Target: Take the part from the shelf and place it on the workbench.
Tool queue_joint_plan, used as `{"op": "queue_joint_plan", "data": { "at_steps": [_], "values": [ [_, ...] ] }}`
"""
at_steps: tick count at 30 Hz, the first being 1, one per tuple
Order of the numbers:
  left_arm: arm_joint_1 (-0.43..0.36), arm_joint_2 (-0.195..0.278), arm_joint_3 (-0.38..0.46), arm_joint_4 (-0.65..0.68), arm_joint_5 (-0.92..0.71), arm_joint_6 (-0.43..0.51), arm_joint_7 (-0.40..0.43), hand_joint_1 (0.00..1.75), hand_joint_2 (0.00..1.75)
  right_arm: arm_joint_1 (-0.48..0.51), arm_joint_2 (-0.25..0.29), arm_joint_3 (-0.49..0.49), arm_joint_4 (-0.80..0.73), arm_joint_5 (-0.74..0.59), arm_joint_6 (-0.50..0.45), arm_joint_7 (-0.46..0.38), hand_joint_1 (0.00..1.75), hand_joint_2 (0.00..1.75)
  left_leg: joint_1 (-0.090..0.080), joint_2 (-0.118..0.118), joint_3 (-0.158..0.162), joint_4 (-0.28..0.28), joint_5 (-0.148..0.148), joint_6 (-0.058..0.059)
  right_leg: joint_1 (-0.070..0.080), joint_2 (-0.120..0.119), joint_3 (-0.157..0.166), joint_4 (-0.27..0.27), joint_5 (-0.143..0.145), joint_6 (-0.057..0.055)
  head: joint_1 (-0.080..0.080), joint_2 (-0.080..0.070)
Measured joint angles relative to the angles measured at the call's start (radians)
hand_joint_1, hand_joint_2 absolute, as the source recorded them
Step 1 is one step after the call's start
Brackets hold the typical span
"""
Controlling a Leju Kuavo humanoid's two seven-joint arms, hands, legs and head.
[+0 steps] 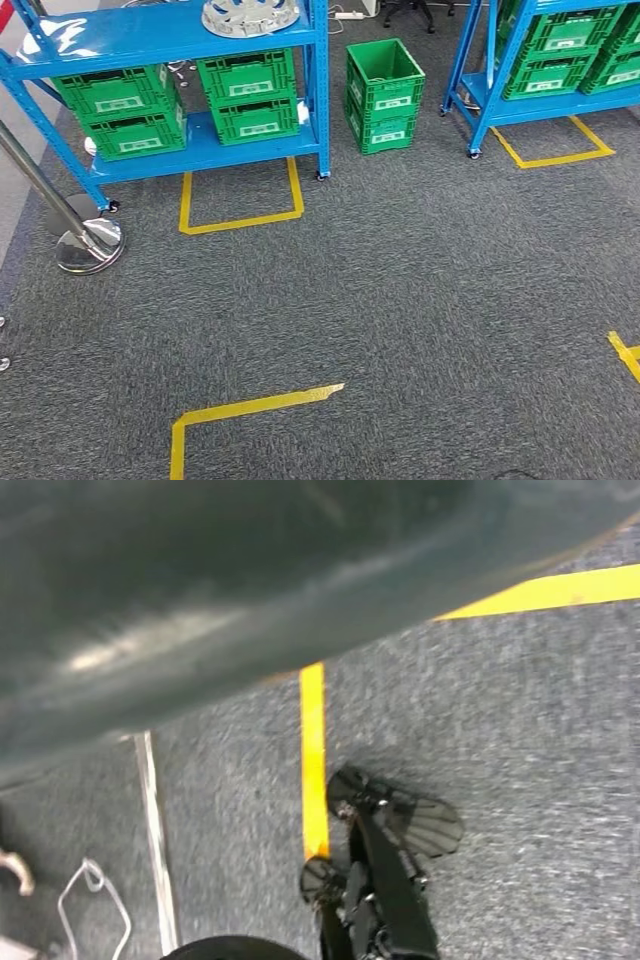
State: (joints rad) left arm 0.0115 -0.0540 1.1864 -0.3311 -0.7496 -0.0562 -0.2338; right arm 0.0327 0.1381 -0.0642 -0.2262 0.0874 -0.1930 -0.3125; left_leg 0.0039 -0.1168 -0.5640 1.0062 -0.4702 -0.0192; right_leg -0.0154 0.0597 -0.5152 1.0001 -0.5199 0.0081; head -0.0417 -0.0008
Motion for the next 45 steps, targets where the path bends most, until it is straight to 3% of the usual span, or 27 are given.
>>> {"op": "queue_joint_plan", "data": {
  "at_steps": [1,3,5,6,8,10,12,14,16,19,21,22,23,25,27,29,30,32,34,35,36,37,38,40,41,43,45],
  "values": [
    [0.000,0.000,0.000,0.000,0.000,0.000,0.000,0.00,0.00,0.000,0.000,0.000,0.000,0.000,0.000,0.000,0.00,0.00,-0.001,0.020,-0.013,0.025,-0.016,-0.005,-0.001,-0.015,0.002,-0.003,0.001,-0.006,-0.004,0.000],
    [-0.003,-0.001,0.001,0.000,0.000,0.000,0.000,0.00,0.00,0.001,-0.001,0.000,0.001,0.001,0.000,-0.001,0.00,0.00,-0.002,0.079,-0.066,0.135,-0.077,-0.014,0.000,-0.046,0.004,-0.006,0.000,-0.015,-0.011,0.000],
    [-0.005,-0.001,0.001,0.000,0.000,0.000,0.000,0.00,0.00,0.003,-0.001,0.000,0.002,0.001,0.000,-0.001,0.00,0.00,0.001,0.104,-0.127,0.259,-0.124,-0.020,0.004,-0.078,0.004,-0.006,-0.004,-0.020,-0.011,0.000],
    [-0.004,-0.002,0.001,0.000,0.000,0.000,0.000,0.00,0.00,0.003,-0.001,0.000,0.004,0.001,0.000,-0.001,0.00,0.00,0.003,0.107,-0.138,0.282,-0.123,-0.020,0.005,-0.093,0.005,-0.006,-0.005,-0.020,-0.011,0.000],
    [0.000,-0.001,0.001,0.000,0.000,0.000,0.000,0.00,0.00,0.001,-0.001,0.000,0.004,0.000,0.000,-0.001,0.00,0.00,0.002,0.117,-0.098,0.209,-0.066,-0.015,0.007,-0.117,0.011,-0.006,-0.010,-0.019,-0.011,0.000],
    [0.000,0.000,0.003,-0.001,0.000,0.000,0.000,0.00,0.00,0.000,-0.001,0.000,0.005,0.001,0.000,-0.001,0.00,0.00,-0.007,0.159,-0.024,0.069,-0.010,-0.002,0.011,-0.137,0.017,-0.005,-0.017,-0.014,-0.012,0.000],
    [-0.005,0.001,0.005,-0.001,0.000,0.000,0.000,0.00,0.00,-0.001,-0.001,0.000,0.005,0.001,0.000,-0.001,0.00,0.00,-0.016,0.189,0.009,0.001,-0.002,0.012,0.016,-0.158,0.018,-0.006,-0.025,-0.005,-0.010,0.000],
    [-0.003,0.001,0.008,-0.002,0.000,0.000,-0.001,0.00,0.00,-0.003,-0.001,0.000,0.005,0.001,0.000,-0.001,0.00,0.00,-0.017,0.174,0.011,-0.006,-0.005,0.022,0.018,-0.178,0.027,-0.009,-0.031,0.006,-0.008,0.000],
    [0.002,-0.001,0.010,-0.002,0.000,0.000,-0.001,0.00,0.00,-0.006,-0.001,0.000,0.005,0.001,0.000,-0.001,0.00,0.00,-0.011,0.154,0.015,-0.015,0.002,0.034,0.016,-0.149,0.025,0.013,-0.050,0.016,-0.004,0.000],
    [-0.002,-0.002,0.011,-0.002,0.000,0.000,-0.001,0.00,0.00,-0.007,-0.002,0.000,0.006,0.001,0.002,-0.001,0.00,0.00,-0.005,0.120,0.015,-0.020,0.006,0.044,0.011,-0.070,-0.064,0.189,-0.139,0.025,0.004,0.000],
    [-0.003,-0.002,0.012,-0.002,0.000,0.000,-0.001,0.00,0.00,-0.005,-0.002,0.000,0.007,0.000,0.002,-0.001,0.00,0.00,-0.004,0.094,0.015,-0.019,0.006,0.044,0.009,-0.062,-0.124,0.285,-0.158,0.029,0.004,0.000],
    [-0.002,-0.003,0.013,-0.002,0.000,0.000,-0.001,0.00,0.00,-0.004,-0.002,0.000,0.008,0.000,0.002,0.000,0.00,0.00,-0.003,0.080,0.017,-0.019,0.005,0.043,0.008,-0.061,-0.129,0.277,-0.135,0.029,0.004,0.000],
    [-0.002,-0.003,0.013,-0.002,0.000,0.000,-0.001,0.00,0.00,-0.003,-0.002,0.000,0.008,0.000,0.002,0.000,0.00,0.00,-0.002,0.066,0.020,-0.018,0.003,0.041,0.007,-0.057,-0.114,0.229,-0.095,0.030,0.004,0.000],
    [-0.002,-0.004,0.013,-0.002,0.000,0.000,-0.001,0.00,0.00,-0.002,-0.003,0.000,0.009,0.000,0.002,0.000,0.00,0.00,-0.002,0.040,0.024,-0.015,-0.002,0.033,0.000,-0.017,-0.058,0.086,-0.017,0.031,0.005,0.000],
    [-0.004,-0.004,0.014,-0.002,0.000,0.000,-0.001,0.00,0.00,-0.005,-0.003,0.000,0.010,0.001,0.002,-0.001,0.00,0.00,-0.001,0.018,0.021,-0.012,-0.003,0.021,-0.005,0.020,-0.021,0.009,0.009,0.026,0.005,0.000],
    [-0.003,-0.003,0.015,-0.002,0.000,0.001,-0.001,0.00,0.00,-0.007,-0.003,0.000,0.010,0.002,0.002,-0.001,0.00,0.00,0.002,-0.002,0.014,-0.012,0.000,0.009,-0.002,0.011,-0.015,0.005,0.007,0.013,0.005,0.000],
    [-0.002,-0.003,0.015,-0.002,0.000,0.001,-0.002,0.00,0.00,-0.008,-0.003,0.000,0.010,0.002,0.003,-0.001,0.00,0.00,0.004,-0.002,0.013,-0.010,-0.001,0.004,-0.002,0.001,-0.013,0.003,0.009,0.007,0.005,0.000],
    [-0.001,-0.004,0.016,-0.002,0.000,0.001,-0.002,0.00,0.00,-0.008,-0.004,0.000,0.010,0.001,0.004,-0.002,0.00,0.00,0.003,0.036,-0.006,0.033,-0.031,-0.006,-0.004,-0.020,-0.010,-0.002,0.010,-0.004,-0.001,0.000],
    [-0.004,-0.006,0.016,-0.002,0.000,0.002,-0.002,0.00,0.00,-0.008,-0.004,0.000,0.012,-0.003,0.009,-0.004,0.00,0.00,0.002,0.091,-0.065,0.157,-0.096,-0.014,-0.003,-0.040,-0.009,-0.002,0.009,-0.010,-0.006,0.000],
    [-0.006,-0.006,0.016,-0.002,0.000,0.002,-0.002,0.00,0.00,-0.007,-0.004,0.000,0.013,-0.006,0.011,-0.004,0.00,0.00,0.003,0.102,-0.098,0.225,-0.124,-0.016,-0.001,-0.051,-0.009,-0.002,0.007,-0.012,-0.006,0.000],
    [-0.006,-0.006,0.016,-0.002,0.000,0.002,-0.002,0.00,0.00,-0.006,-0.004,0.000,0.015,-0.008,0.014,-0.004,0.00,0.00,0.004,0.107,-0.121,0.273,-0.136,-0.017,0.000,-0.059,-0.008,-0.002,0.006,-0.013,-0.006,0.000],
    [-0.004,-0.006,0.016,-0.002,0.000,0.002,-0.002,0.00,0.00,-0.006,-0.004,0.000,0.015,-0.009,0.015,-0.003,0.00,0.00,0.004,0.108,-0.126,0.281,-0.127,-0.016,0.000,-0.064,-0.007,-0.002,0.005,-0.013,-0.006,0.000],
    [-0.002,-0.006,0.016,-0.002,0.000,0.002,-0.002,0.00,0.00,-0.007,-0.004,0.000,0.016,-0.011,0.016,-0.003,0.00,0.00,0.004,0.108,-0.110,0.250,-0.098,-0.013,0.001,-0.067,-0.005,-0.002,0.004,-0.013,-0.006,0.000],
    [0.000,-0.005,0.017,-0.002,0.000,0.004,-0.002,0.00,0.00,-0.009,-0.004,-0.001,0.016,-0.018,0.017,-0.001,0.00,0.00,0.001,0.110,-0.042,0.117,-0.029,-0.001,0.004,-0.070,0.000,-0.002,0.001,-0.011,-0.006,0.000],
    [-0.001,-0.004,0.017,-0.002,0.000,0.005,-0.002,0.00,0.00,-0.010,-0.003,-0.001,0.017,-0.022,0.018,0.001,0.00,0.00,-0.002,0.112,-0.011,0.055,-0.010,0.006,0.007,-0.071,0.001,-0.001,-0.001,-0.008,-0.006,0.000],
    [-0.003,-0.005,0.018,-0.003,0.000,0.011,-0.004,0.00,0.00,-0.011,-0.003,-0.001,0.017,-0.029,0.018,0.002,0.00,0.00,-0.004,0.115,0.015,-0.005,-0.002,0.007,0.012,-0.072,-0.002,0.003,-0.005,-0.008,-0.005,0.000],
    [-0.001,-0.009,0.019,-0.006,0.000,0.015,-0.006,0.00,0.00,-0.011,-0.003,-0.001,0.018,-0.033,0.019,0.000,0.00,0.00,-0.004,0.114,0.016,-0.011,-0.002,0.001,0.014,-0.073,-0.006,0.003,-0.006,-0.011,-0.004,0.000]
  ]
}}
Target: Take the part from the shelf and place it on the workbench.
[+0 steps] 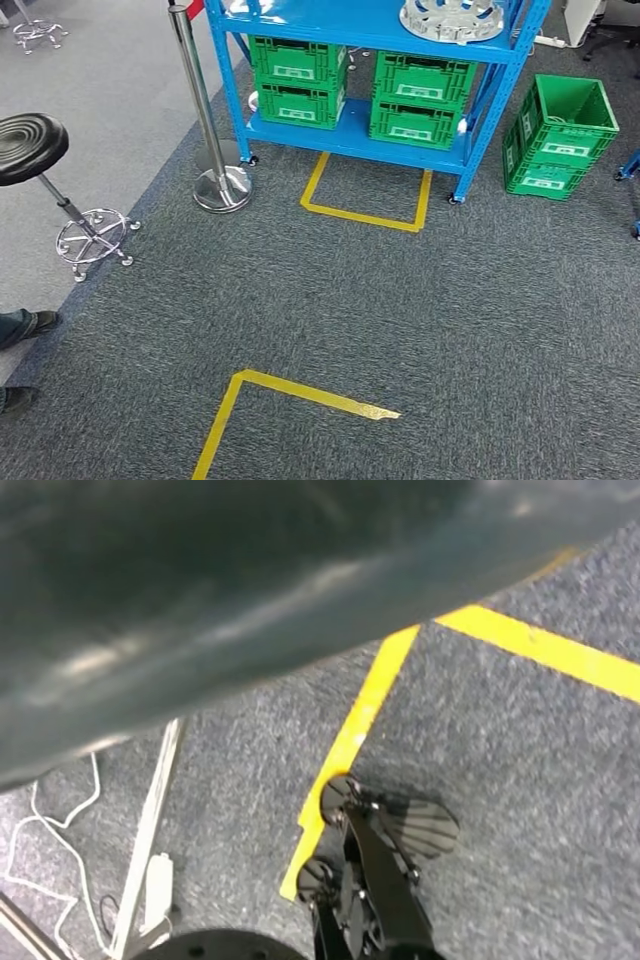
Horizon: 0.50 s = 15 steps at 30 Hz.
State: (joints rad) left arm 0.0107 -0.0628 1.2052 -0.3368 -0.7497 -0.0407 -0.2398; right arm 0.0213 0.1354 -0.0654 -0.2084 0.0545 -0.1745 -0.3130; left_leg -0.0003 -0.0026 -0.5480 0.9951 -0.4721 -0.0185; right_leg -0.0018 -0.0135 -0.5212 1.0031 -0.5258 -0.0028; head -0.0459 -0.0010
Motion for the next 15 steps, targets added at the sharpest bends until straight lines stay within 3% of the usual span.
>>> {"op": "queue_joint_plan", "data": {
  "at_steps": [8,13,15],
  "values": [
    [0.001,-0.014,0.019,-0.019,-0.016,-0.002,-0.003,0.00,0.00,0.000,0.000,-0.001,0.000,-0.009,0.024,-0.029,0.00,0.00,-0.004,0.000,0.002,0.001,-0.005,0.012,-0.004,0.001,0.002,-0.015,0.005,0.012,0.000,0.000],
    [0.002,-0.016,0.027,-0.026,-0.023,-0.003,-0.003,0.00,0.00,-0.001,0.000,-0.003,0.001,-0.016,0.048,-0.035,0.00,0.00,-0.010,0.000,0.001,0.007,-0.008,0.034,-0.010,0.000,0.016,-0.024,0.011,0.035,-0.002,0.000],
    [0.001,-0.018,0.029,-0.029,-0.027,-0.003,-0.003,0.00,0.00,-0.002,-0.001,-0.004,0.002,-0.019,0.053,-0.036,0.00,0.00,-0.003,0.003,0.010,-0.013,0.001,0.043,-0.008,0.002,0.012,-0.019,0.003,0.040,0.000,0.000]
  ]
}}
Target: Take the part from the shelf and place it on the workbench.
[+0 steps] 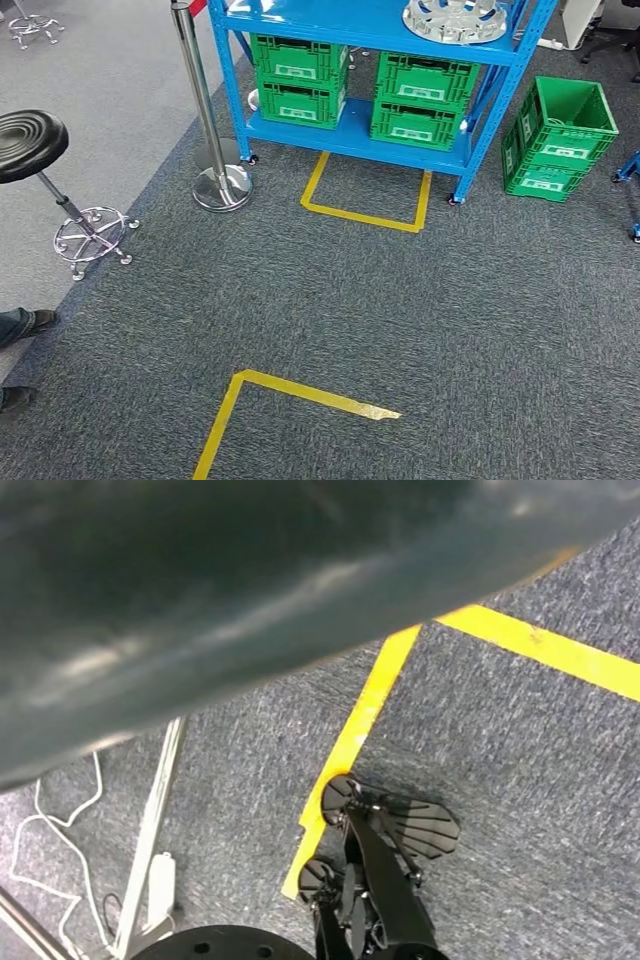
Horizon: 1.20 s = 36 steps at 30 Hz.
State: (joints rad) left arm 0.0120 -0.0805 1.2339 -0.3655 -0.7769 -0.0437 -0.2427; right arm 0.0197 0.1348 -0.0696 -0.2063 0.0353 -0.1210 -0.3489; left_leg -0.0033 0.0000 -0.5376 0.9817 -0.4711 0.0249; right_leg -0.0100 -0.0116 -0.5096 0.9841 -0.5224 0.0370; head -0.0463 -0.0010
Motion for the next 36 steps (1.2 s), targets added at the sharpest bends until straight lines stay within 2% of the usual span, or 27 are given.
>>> {"op": "queue_joint_plan", "data": {
  "at_steps": [1,2,4,5,6,7,9,10,11,12,14,16,19,20,22,24,25,27,29,36],
  "values": [
    [0.000,-0.001,0.001,-0.001,-0.003,0.000,0.000,0.00,0.00,-0.001,0.000,0.000,0.001,-0.001,0.003,-0.001,0.00,0.00,0.003,0.002,0.006,-0.011,0.005,0.005,0.001,0.003,-0.011,0.023,-0.015,0.002,0.002,0.000],
    [-0.001,-0.003,0.001,-0.002,-0.005,0.000,0.000,0.00,0.00,-0.001,0.000,-0.001,0.001,-0.002,0.005,-0.001,0.00,0.00,0.007,0.004,0.010,-0.020,0.009,0.009,0.001,0.005,-0.034,0.069,-0.041,0.003,0.003,0.000],
    [-0.002,-0.003,0.002,-0.003,-0.009,-0.001,0.000,0.00,0.00,-0.001,-0.001,-0.003,0.003,-0.003,0.008,-0.001,0.00,0.00,0.006,0.009,0.011,-0.022,0.009,0.011,-0.002,0.009,-0.104,0.206,-0.099,0.007,0.004,0.000],
    [-0.002,-0.004,0.003,-0.004,-0.010,-0.001,0.000,0.00,0.00,0.000,-0.001,-0.004,0.004,-0.004,0.009,-0.001,0.00,0.00,0.006,0.011,0.011,-0.022,0.008,0.010,-0.003,0.010,-0.135,0.261,-0.115,0.009,0.004,0.000],
    [-0.002,-0.004,0.004,-0.005,-0.012,-0.001,0.000,0.00,0.00,0.000,-0.002,-0.004,0.005,-0.004,0.010,-0.001,0.00,0.00,0.007,0.014,0.012,-0.022,0.007,0.009,-0.004,0.009,-0.151,0.283,-0.110,0.012,0.004,0.000],
    [-0.002,-0.006,0.006,-0.006,-0.014,-0.002,0.000,0.00,0.00,0.001,-0.003,-0.005,0.005,-0.004,0.010,-0.001,0.00,0.00,0.008,0.016,0.014,-0.021,0.005,0.005,-0.007,0.008,-0.145,0.262,-0.085,0.014,0.004,0.000],
    [-0.001,-0.009,0.011,-0.006,-0.017,-0.005,0.000,0.00,0.00,0.001,-0.005,-0.005,0.006,-0.004,0.010,-0.001,0.00,0.00,0.012,0.020,0.021,-0.015,-0.003,-0.007,-0.012,-0.008,-0.086,0.132,-0.011,0.020,0.005,0.000],
    [-0.001,-0.009,0.013,-0.007,-0.017,-0.006,0.000,0.00,0.00,0.000,-0.006,-0.005,0.006,-0.004,0.011,-0.001,0.00,0.00,0.011,0.022,0.022,-0.009,-0.009,-0.015,-0.014,-0.016,-0.057,0.070,0.012,0.019,0.007,0.000],
    [-0.001,-0.008,0.015,-0.008,-0.018,-0.007,0.000,0.00,0.00,-0.002,-0.006,-0.005,0.006,-0.004,0.012,-0.001,0.00,0.00,0.009,0.023,0.022,-0.003,-0.013,-0.022,-0.014,-0.022,-0.036,0.031,0.022,0.015,0.007,0.000],
    [-0.001,-0.008,0.017,-0.009,-0.018,-0.006,0.000,0.00,0.00,-0.004,-0.006,-0.005,0.006,-0.004,0.012,-0.001,0.00,0.00,0.007,0.025,0.022,0.001,-0.017,-0.028,-0.013,-0.024,-0.028,0.018,0.019,0.008,0.007,0.000],
    [-0.002,-0.007,0.019,-0.011,-0.021,-0.005,-0.001,0.00,0.00,-0.005,-0.006,-0.006,0.007,-0.004,0.011,0.000,0.00,0.00,0.005,0.027,0.023,0.001,-0.018,-0.035,-0.011,-0.014,-0.028,0.020,0.019,-0.005,0.006,0.000],
    [-0.002,-0.008,0.021,-0.012,-0.025,-0.004,-0.001,0.00,0.00,-0.003,-0.006,-0.006,0.007,-0.003,0.001,0.003,0.00,0.00,0.006,0.028,0.025,-0.001,-0.017,-0.031,-0.012,-0.010,-0.029,0.020,0.022,-0.007,0.005,0.000],
    [-0.002,-0.008,0.025,-0.014,-0.028,-0.003,0.000,0.00,0.00,-0.004,-0.006,-0.007,0.009,-0.002,-0.014,0.007,0.00,0.00,0.006,0.028,0.025,-0.002,-0.017,0.007,-0.010,-0.008,-0.029,0.020,0.021,-0.009,0.004,0.000],
    [-0.003,-0.008,0.026,-0.014,-0.028,-0.003,-0.001,0.00,0.00,-0.004,-0.006,-0.007,0.009,-0.001,-0.016,0.008,0.00,0.00,0.006,0.028,0.025,-0.002,-0.017,0.016,-0.009,-0.008,-0.029,0.020,0.020,-0.011,0.004,0.000],
    [-0.002,-0.008,0.026,-0.015,-0.029,-0.002,0.000,0.00,0.00,-0.004,-0.006,-0.007,0.009,-0.001,-0.018,0.010,0.00,0.00,0.006,0.028,0.025,-0.002,-0.016,0.020,-0.005,-0.008,-0.028,0.020,0.017,-0.015,0.004,0.000],
    [-0.002,-0.009,0.026,-0.015,-0.029,-0.002,0.000,0.00,0.00,-0.004,-0.006,-0.008,0.009,-0.001,-0.019,0.011,0.00,0.00,0.008,0.028,0.025,-0.002,-0.015,0.012,-0.003,-0.008,-0.027,0.021,0.016,-0.018,0.004,0.000],
    [-0.002,-0.009,0.026,-0.015,-0.029,-0.002,0.000,0.00,0.00,-0.004,-0.006,-0.008,0.009,-0.001,-0.019,0.011,0.00,0.00,0.009,0.028,0.025,-0.003,-0.014,0.001,-0.002,-0.008,-0.028,0.021,0.015,-0.018,0.004,0.000],
    [-0.002,-0.010,0.026,-0.014,-0.029,-0.002,0.000,0.00,0.00,-0.004,-0.006,-0.009,0.009,-0.001,-0.019,0.011,0.00,0.00,0.013,0.028,0.025,-0.005,-0.014,-0.030,0.000,-0.008,-0.028,0.022,0.015,-0.020,0.004,0.000],
    [-0.002,-0.010,0.026,-0.015,-0.029,-0.002,0.000,0.00,0.00,-0.004,-0.006,-0.009,0.010,-0.001,-0.019,0.011,0.00,0.00,0.015,0.028,0.025,-0.007,-0.014,-0.050,0.001,-0.009,-0.028,0.022,0.014,-0.021,0.004,0.000],
    [-0.002,-0.011,0.027,-0.015,-0.030,-0.002,0.000,0.00,0.00,-0.004,-0.006,-0.010,0.012,-0.001,-0.019,0.011,0.00,0.00,0.011,0.028,0.024,-0.004,-0.016,-0.053,-0.003,-0.009,-0.027,0.021,0.016,-0.019,0.005,0.000]
  ]
}}
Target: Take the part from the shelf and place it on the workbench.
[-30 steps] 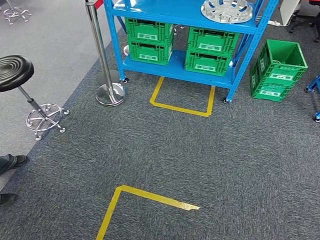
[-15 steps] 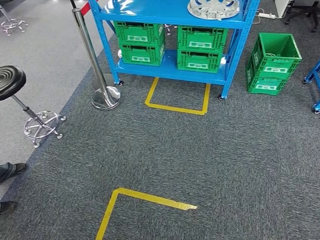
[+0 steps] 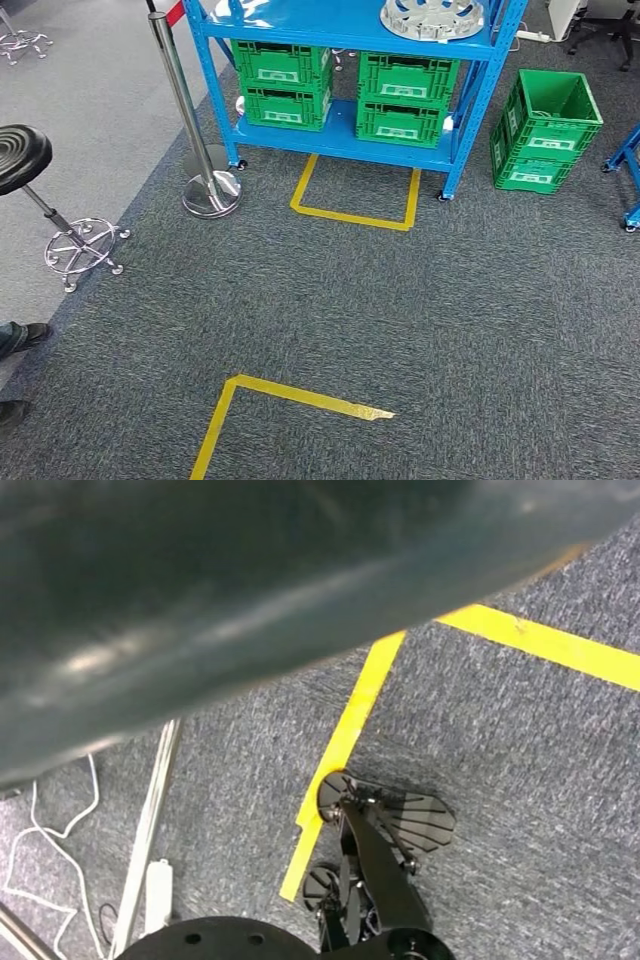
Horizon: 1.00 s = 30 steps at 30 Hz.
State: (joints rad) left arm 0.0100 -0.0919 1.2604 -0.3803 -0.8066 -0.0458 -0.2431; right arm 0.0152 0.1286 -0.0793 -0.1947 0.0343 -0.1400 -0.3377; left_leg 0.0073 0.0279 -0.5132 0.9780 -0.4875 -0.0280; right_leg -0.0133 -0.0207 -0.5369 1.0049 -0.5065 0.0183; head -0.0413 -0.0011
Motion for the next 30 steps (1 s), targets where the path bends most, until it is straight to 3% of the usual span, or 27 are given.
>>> {"op": "queue_joint_plan", "data": {
  "at_steps": [17,21,24,26,28,29,30],
  "values": [
    [-0.003,-0.008,0.026,-0.005,-0.006,-0.006,-0.012,0.00,0.00,0.000,0.000,-0.006,0.000,-0.015,0.014,-0.006,0.00,0.00,-0.003,0.000,-0.002,0.006,-0.003,0.005,-0.004,0.000,0.001,-0.002,0.002,0.003,0.000,0.000],
    [-0.003,-0.006,0.032,-0.007,-0.012,-0.005,-0.015,0.00,0.00,0.000,0.000,-0.014,0.001,-0.024,0.034,0.000,0.00,0.00,-0.008,0.000,-0.006,0.014,-0.009,0.023,-0.012,0.000,0.001,-0.006,0.007,0.016,-0.001,0.000],
    [-0.005,-0.008,0.038,-0.008,-0.013,-0.004,-0.015,0.00,0.00,0.000,0.000,-0.017,0.001,-0.025,0.037,0.000,0.00,0.00,-0.004,0.003,0.007,-0.018,0.008,0.042,-0.009,0.002,0.004,-0.014,0.007,0.027,-0.001,0.000],
    [-0.007,-0.010,0.040,-0.008,-0.013,-0.003,-0.015,0.00,0.00,-0.001,0.000,-0.019,0.001,-0.025,0.038,0.001,0.00,0.00,0.003,0.009,0.019,-0.047,0.024,0.050,-0.006,0.010,-0.025,0.044,-0.029,0.030,0.005,0.000],
    [-0.008,-0.012,0.041,-0.008,-0.013,-0.002,-0.015,0.00,0.00,-0.001,-0.001,-0.020,0.001,-0.025,0.038,0.001,0.00,0.00,0.002,0.015,0.021,-0.051,0.027,0.052,-0.008,0.017,-0.089,0.171,-0.086,0.034,0.009,0.000],
    [-0.008,-0.013,0.041,-0.008,-0.013,-0.002,-0.015,0.00,0.00,0.001,-0.001,-0.020,0.001,-0.025,0.038,0.001,0.00,0.00,0.002,0.017,0.021,-0.050,0.025,0.051,-0.009,0.018,-0.118,0.223,-0.101,0.038,0.010,0.000],
    [-0.008,-0.014,0.042,-0.008,-0.013,-0.002,-0.015,0.00,0.00,0.002,-0.001,-0.021,0.001,-0.025,0.038,0.002,0.00,0.00,0.003,0.021,0.022,-0.049,0.023,0.049,-0.010,0.017,-0.131,0.244,-0.097,0.041,0.010,0.000]
  ]
}}
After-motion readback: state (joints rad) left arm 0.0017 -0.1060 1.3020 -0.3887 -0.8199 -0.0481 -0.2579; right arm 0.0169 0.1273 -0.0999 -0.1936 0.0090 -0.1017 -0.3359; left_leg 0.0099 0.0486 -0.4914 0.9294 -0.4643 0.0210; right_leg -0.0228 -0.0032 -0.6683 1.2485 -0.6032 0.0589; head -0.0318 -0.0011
